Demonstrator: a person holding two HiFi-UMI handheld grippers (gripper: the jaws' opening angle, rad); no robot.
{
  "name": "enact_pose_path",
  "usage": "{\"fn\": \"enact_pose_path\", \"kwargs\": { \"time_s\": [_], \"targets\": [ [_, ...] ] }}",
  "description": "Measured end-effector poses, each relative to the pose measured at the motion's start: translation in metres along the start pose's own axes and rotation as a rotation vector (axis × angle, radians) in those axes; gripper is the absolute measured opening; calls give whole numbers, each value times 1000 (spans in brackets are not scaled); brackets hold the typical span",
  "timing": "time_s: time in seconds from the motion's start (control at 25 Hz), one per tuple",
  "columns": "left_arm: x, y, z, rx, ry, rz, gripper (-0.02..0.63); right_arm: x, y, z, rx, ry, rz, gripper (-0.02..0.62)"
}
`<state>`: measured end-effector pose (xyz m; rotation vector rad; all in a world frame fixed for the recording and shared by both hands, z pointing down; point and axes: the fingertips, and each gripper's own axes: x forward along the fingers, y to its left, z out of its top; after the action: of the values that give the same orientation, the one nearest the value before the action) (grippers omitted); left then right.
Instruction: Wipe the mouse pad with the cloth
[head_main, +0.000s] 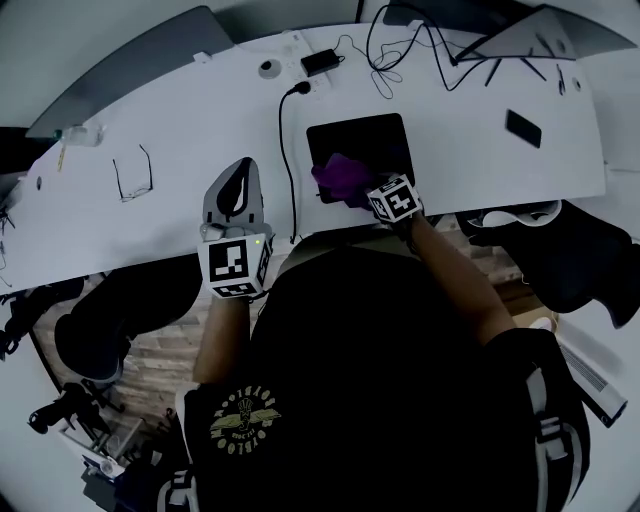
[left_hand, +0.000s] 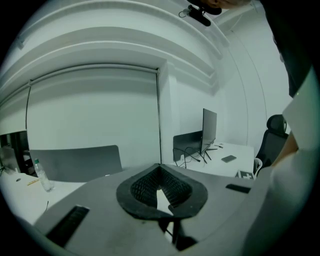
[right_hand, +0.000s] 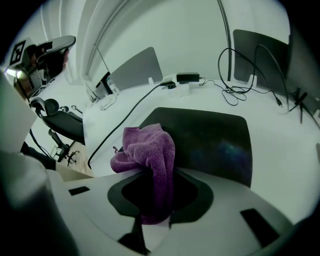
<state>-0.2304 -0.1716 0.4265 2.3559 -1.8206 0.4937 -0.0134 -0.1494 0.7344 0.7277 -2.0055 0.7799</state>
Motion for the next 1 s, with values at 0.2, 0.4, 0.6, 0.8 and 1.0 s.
{"fn": "enact_pose_path", "kwargs": {
  "time_s": [0.2,0.4,0.6,0.8,1.0],
  "targets": [
    [9,-32,9,24,-12,-13,2,-18,-38,-18,17,0,-22,92],
    [19,-58,21,18,-26,-3,2,-32,-71,-31,20,-5,-34,92],
    [27,-82,24,11,-9,14,2,-46,-99,-45,29,2,-54,92],
    [31,-105,29,6,-27,36,2,-56,-123,-60,41,9,-49,92],
    [29,-124,31,-7,-35,60,2,-89,-117,-41,-42,-146,40,91]
  ]
}}
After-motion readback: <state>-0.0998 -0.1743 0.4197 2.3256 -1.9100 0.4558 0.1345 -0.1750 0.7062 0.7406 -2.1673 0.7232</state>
